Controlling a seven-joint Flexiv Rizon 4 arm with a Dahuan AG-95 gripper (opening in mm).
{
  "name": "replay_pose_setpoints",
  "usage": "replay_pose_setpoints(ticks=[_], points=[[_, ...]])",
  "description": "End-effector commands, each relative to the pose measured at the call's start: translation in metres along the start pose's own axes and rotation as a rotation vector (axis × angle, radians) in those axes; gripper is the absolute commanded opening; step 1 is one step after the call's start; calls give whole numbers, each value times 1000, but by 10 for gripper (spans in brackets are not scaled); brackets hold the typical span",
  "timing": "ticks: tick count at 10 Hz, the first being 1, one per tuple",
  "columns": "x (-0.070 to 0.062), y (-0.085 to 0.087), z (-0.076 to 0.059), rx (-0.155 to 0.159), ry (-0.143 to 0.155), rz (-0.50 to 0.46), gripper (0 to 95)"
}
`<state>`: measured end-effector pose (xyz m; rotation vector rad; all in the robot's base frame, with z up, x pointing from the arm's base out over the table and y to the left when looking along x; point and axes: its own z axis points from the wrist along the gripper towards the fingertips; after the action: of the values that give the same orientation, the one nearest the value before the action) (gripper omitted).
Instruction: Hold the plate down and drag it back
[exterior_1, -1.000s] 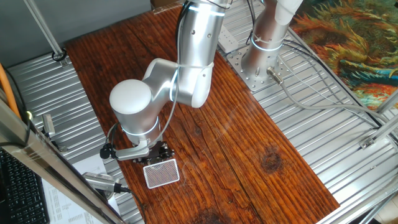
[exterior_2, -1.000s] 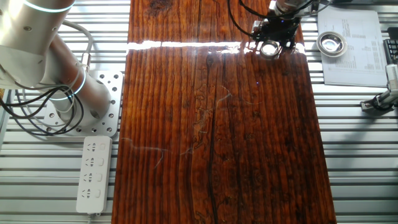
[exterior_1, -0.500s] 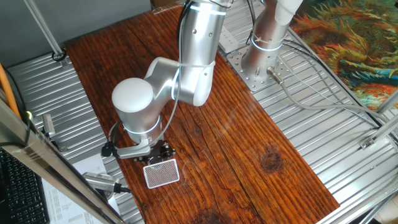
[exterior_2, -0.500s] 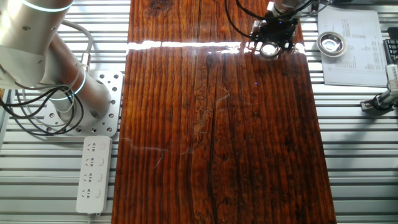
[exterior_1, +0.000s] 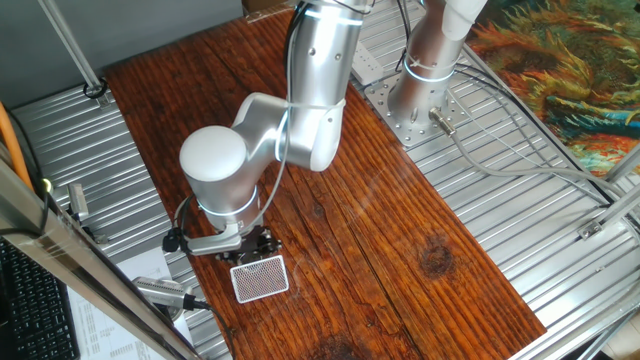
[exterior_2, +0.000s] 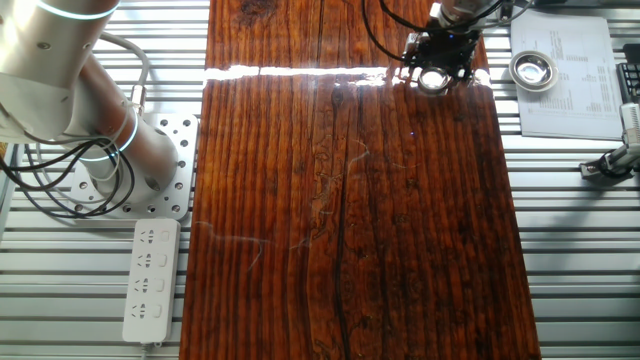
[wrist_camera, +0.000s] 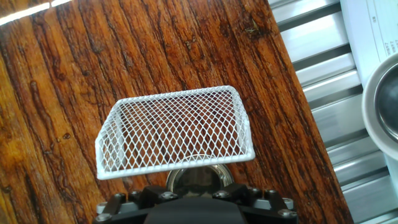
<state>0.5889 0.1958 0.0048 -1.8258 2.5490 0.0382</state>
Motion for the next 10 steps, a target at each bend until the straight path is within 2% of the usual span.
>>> replay_pose_setpoints(ticks=[1, 5, 6, 10], points=[[0, 0, 0, 4, 3, 4, 570], [0, 0, 0, 5, 3, 6, 570], [0, 0, 0, 4, 2, 6, 760], [0, 0, 0, 4, -1, 3, 760]])
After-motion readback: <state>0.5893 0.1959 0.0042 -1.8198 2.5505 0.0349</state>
